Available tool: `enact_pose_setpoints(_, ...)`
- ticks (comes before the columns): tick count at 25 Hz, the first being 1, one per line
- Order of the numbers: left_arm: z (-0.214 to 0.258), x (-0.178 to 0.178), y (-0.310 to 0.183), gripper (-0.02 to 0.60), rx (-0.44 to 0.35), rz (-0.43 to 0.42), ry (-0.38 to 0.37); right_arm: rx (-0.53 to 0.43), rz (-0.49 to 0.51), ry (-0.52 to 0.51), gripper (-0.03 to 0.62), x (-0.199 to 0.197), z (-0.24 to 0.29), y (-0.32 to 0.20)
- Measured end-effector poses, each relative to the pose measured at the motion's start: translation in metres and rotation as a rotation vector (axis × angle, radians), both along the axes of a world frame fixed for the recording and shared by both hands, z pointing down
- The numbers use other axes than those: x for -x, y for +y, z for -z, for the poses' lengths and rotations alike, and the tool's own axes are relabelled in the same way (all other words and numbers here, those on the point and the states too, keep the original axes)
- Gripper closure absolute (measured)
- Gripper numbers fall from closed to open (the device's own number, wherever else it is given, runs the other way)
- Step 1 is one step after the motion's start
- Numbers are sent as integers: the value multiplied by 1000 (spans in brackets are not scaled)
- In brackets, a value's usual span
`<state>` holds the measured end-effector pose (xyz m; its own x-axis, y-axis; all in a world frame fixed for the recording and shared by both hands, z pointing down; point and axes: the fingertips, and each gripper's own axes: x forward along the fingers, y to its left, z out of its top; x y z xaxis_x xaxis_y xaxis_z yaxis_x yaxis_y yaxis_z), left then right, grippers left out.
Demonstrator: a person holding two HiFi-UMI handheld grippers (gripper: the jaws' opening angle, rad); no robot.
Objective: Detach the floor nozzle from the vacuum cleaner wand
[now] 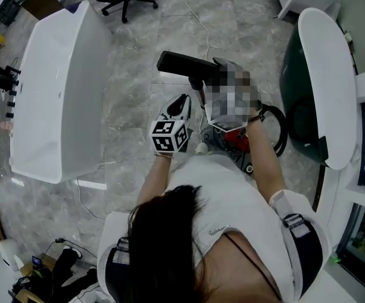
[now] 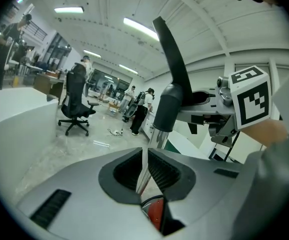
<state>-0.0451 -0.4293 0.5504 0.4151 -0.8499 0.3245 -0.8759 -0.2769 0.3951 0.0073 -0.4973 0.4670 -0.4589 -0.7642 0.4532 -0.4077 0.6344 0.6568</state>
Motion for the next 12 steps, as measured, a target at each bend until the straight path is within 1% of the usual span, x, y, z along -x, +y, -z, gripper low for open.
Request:
enact_pose_setpoints(1,-1,-1,-2,563,1,-6,-3,1,0,0,376,0,0,-1)
enact_pose_setpoints(4,-7,-1,-6,509,8,-20,-20,6,-3,-2,376,1,-1,-2)
enact_pose_setpoints(7,-9,-5,-9,454,7,-48,-15,9,-6,-2,376,0,-1,-1)
enact_pose_setpoints(10,-11,-15,-11,390,0,-104,-4,11,-1,-1,376,0,-1,-2)
enact_pose_setpoints(12,-13,-23,-13,368,0,-145,1,15,1,-4,375,-1,-1,-2)
